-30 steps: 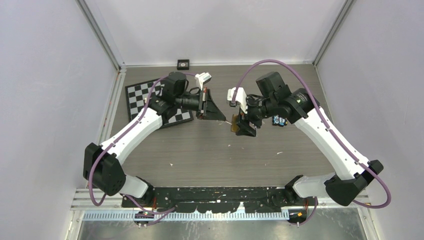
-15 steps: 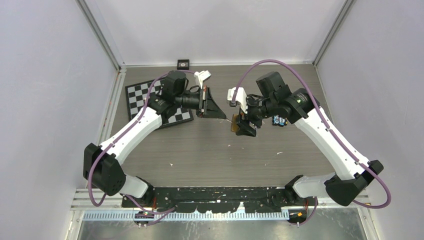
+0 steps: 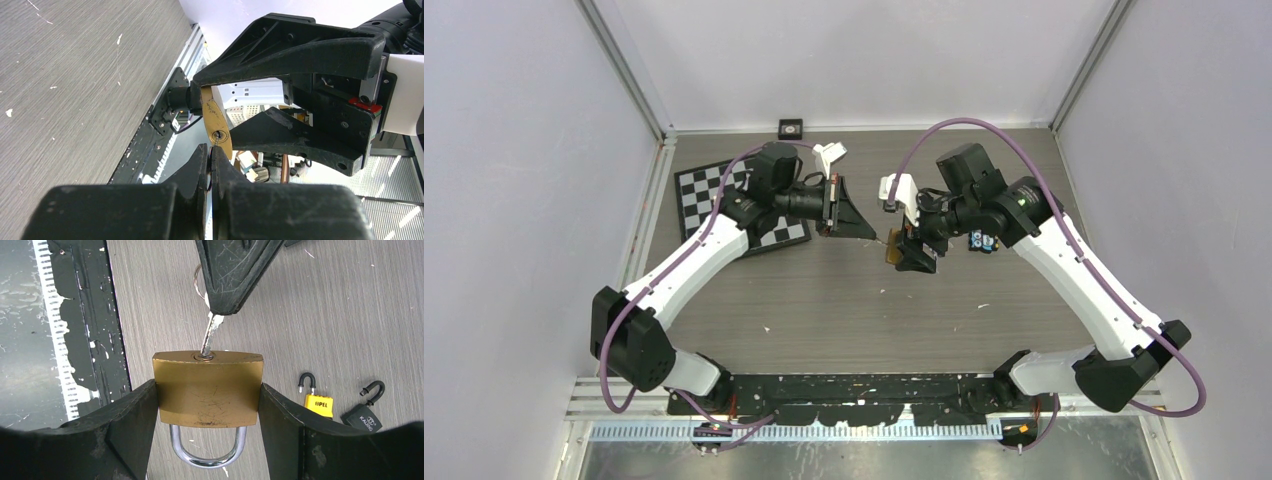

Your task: Unlock with the key

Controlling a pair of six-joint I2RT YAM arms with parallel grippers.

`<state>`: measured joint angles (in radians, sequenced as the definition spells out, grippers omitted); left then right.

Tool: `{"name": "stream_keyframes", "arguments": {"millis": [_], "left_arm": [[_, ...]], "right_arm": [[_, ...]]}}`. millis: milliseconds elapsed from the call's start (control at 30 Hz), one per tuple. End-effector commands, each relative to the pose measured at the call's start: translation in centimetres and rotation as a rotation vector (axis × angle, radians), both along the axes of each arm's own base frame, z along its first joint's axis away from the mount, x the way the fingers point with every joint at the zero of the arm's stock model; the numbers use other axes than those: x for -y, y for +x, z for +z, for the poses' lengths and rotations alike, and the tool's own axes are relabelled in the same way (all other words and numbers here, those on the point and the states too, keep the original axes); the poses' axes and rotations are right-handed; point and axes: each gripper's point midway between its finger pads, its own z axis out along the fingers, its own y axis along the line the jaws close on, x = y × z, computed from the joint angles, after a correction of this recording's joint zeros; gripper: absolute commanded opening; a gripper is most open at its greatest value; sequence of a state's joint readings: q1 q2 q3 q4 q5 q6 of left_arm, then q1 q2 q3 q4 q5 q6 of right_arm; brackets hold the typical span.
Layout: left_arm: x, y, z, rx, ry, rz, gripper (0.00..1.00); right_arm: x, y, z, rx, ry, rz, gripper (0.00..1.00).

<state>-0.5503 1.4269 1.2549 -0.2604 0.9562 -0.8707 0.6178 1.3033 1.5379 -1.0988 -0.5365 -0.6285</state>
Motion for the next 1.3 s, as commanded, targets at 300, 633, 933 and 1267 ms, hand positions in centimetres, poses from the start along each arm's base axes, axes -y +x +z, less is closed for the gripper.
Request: {"name": "stream_keyframes", "arguments": {"millis": [300, 633, 933, 1267], "left_arm": [[0.3, -0.7, 2.3, 0.082, -0.035, -0.02, 0.0], [0.4, -0.4, 1.8, 0.059, -0.02, -0.01, 0.0], [0.8, 0.3, 0.5, 0.016, 0.035, 0.0, 0.0], [1.0, 0.1, 0.4, 0.005, 0.012, -0.022, 0.0]], "right_arm": [[-1.6, 1.1, 3.7, 0.079, 0.113, 0.009, 0.01], [-1.6, 2.9, 3.5, 0.094, 0.103, -0.078, 0.01], [-1.5, 3.3, 2.6, 0.134, 0.046, -0.083, 0.0], [-1.5, 4.0, 1.0, 0.202, -0.039, -0.079, 0.0]]}}
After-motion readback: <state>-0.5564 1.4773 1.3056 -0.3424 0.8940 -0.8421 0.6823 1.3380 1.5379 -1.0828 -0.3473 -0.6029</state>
